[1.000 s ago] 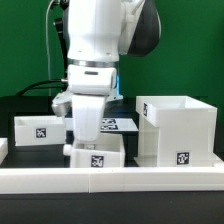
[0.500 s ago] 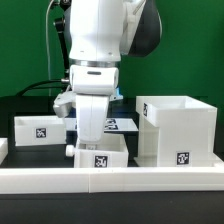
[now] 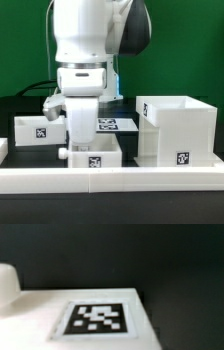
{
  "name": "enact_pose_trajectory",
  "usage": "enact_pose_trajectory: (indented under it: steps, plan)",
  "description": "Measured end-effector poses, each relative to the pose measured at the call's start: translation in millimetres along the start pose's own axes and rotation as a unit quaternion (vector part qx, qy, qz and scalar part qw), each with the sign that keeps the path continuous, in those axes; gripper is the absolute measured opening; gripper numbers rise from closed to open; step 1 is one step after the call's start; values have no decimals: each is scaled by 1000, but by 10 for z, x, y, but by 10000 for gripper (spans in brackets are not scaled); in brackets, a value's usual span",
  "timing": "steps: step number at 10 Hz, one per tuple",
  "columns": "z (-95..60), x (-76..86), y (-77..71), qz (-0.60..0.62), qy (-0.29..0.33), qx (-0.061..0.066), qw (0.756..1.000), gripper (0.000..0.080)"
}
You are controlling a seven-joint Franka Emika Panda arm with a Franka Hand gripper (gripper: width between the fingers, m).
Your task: Assemble drawer
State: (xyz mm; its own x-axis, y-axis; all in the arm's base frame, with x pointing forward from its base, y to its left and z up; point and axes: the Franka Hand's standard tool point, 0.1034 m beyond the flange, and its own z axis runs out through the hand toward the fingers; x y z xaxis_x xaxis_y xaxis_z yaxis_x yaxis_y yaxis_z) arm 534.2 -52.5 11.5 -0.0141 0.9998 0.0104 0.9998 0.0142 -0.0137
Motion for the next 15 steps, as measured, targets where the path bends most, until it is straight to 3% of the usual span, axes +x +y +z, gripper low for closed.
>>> enact_pose_trajectory:
  steps: [2,3,6,10,13,14,15]
  plan:
    - [-12,87,43,-11,-2,3,1000,41]
    - [-7,64,12,-9,-1,15,1000,41]
    - [0,64,11,-9,-1,15,1000,41]
    - [-17,286,124,-25,0,17,1000,41]
    - [-3,240,103,-19,-1,17,1000,41]
    - [3,245,125,-19,0,3,1000,41]
    - [14,264,113,-22,0,3,1000,41]
